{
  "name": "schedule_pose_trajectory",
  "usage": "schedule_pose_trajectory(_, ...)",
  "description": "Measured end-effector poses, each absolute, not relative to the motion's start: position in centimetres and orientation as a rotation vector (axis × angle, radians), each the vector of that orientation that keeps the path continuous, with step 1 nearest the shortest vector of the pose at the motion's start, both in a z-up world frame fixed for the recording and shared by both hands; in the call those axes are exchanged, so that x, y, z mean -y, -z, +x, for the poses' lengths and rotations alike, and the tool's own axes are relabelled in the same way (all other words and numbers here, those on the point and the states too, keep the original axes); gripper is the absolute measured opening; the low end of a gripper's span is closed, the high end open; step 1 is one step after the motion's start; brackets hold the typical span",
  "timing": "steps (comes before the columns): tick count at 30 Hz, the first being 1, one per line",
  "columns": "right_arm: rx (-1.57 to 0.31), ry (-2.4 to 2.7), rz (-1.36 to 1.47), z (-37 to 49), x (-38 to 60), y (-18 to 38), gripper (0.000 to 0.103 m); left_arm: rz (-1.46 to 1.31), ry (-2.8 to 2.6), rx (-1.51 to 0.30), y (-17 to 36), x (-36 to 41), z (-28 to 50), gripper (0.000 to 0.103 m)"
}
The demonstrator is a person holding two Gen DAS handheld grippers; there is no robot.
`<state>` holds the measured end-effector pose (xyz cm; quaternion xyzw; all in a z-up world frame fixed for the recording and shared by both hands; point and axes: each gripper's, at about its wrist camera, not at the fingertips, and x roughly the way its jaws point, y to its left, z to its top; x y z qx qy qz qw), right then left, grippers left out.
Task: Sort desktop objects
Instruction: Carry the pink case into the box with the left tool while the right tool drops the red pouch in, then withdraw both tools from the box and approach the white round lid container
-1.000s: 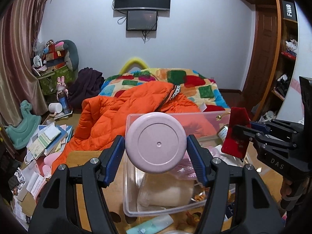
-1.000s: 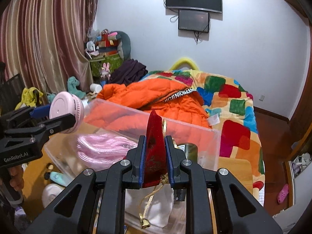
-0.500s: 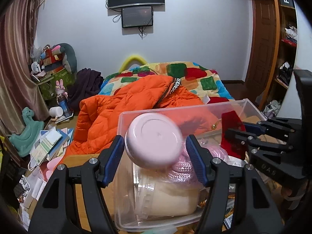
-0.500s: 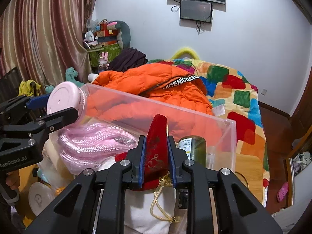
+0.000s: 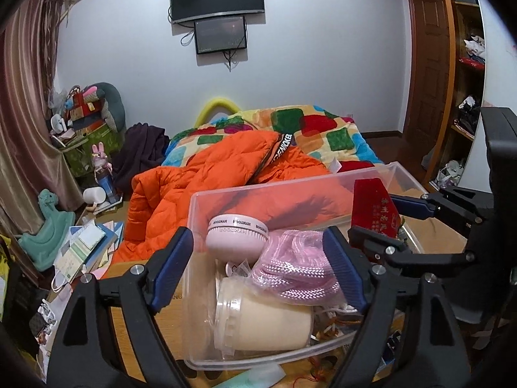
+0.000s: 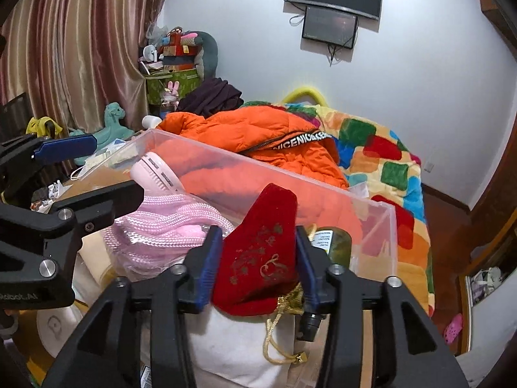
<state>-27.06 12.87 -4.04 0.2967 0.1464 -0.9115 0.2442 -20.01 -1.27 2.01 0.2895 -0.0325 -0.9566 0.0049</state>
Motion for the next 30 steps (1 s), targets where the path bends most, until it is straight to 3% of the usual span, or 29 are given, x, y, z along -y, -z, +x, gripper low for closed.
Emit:
schedule_pose_trajectory(1,-0.408,2.5,0.801,-26.7,-12.9,3.9,0.048,0.896,2.996,0.101,-2.2,1.3,-19.8,0.086)
schedule_pose_trajectory(3,-0.408,2.521,0.785,-26.4,-13.0,3.5,0.068,0.878,2.998,0.102,-2.6,1.2,-19.4,0.087)
schedule_pose_trajectory(5,-0.404,2.556,0.743,-25.6,-13.3,2.9,0.074,0.857,2.997,0.109,-2.9,1.1,-18.9,0.087)
schedule_pose_trajectory(14,-0.364,2.622,0.688,-23.1,-15.0,0.7,0.077,0.753,2.996,0.104,-4.8,0.7,-16.4,0.091)
schedule_pose_trajectory(20,-0.335,2.677,0.662,-21.1,-16.6,-0.4,0.082,0.661,3.008,0.006,-5.9,1.7,-13.8,0.091)
schedule_pose_trajectory(26,-0.289,2.716,0.669,-19.3,-18.5,-0.6,0.09,0.703,3.029,-0.077,-5.3,2.7,-12.2,0.093)
schedule_pose_trajectory(28,-0.265,2.727,0.678,-18.8,-19.1,-0.5,0.099,0.734,3.034,-0.116,-5.0,3.1,-11.8,0.096)
schedule_pose_trajectory(30,-0.249,2.739,0.671,-18.1,-19.8,-0.3,0.101,0.777,3.047,-0.168,-4.5,3.4,-11.2,0.098)
